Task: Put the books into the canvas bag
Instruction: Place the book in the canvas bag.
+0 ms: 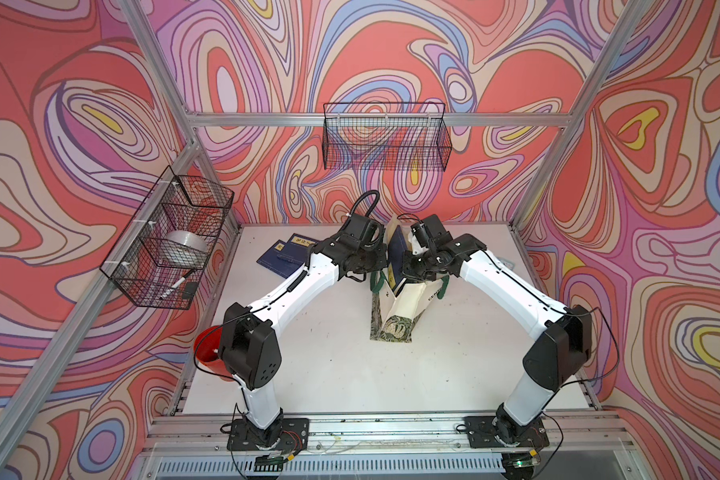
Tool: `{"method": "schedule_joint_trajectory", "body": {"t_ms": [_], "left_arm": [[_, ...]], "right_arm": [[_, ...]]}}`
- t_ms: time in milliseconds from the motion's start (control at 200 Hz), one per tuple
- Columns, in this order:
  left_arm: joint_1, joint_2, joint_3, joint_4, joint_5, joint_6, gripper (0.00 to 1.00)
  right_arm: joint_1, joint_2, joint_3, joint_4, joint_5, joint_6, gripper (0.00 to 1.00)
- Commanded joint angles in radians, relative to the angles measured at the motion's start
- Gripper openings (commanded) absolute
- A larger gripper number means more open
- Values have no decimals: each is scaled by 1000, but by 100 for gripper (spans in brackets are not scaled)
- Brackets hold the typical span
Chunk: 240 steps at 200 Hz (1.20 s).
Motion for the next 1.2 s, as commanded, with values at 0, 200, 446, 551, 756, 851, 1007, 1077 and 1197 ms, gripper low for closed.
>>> {"method": "schedule_joint_trajectory", "body": {"t_ms": [0, 200, 446, 551, 756, 851, 1007, 1077, 1197], "left_arm": [[2, -9, 49, -12, -30, 10, 5], [2, 0, 77, -22, -24, 13, 5], [4, 0, 85, -30, -26, 16, 6], [5, -7, 77, -38, -31, 20, 11], [19, -18, 55, -40, -31, 26, 15], [22, -21, 55, -48, -31, 30, 21], [22, -29, 49, -61, -30, 55, 41], [22, -27, 52, -72, -35, 64, 42], [22, -23, 50, -87, -44, 73, 45]], "right_arm": [[29, 5, -40, 134, -33, 50, 0], [67, 50, -170, 250, -16, 84, 0], [68, 76, -220, 272, -17, 60, 29], [67, 39, -214, 271, -14, 49, 50], [57, -57, -117, 143, 94, -28, 59], [41, -93, -71, 60, 157, -63, 60], [1, -166, -50, -32, 241, -99, 63], [-28, -195, -57, -70, 286, -111, 65], [-116, -241, -118, -115, 346, -116, 69]]}}
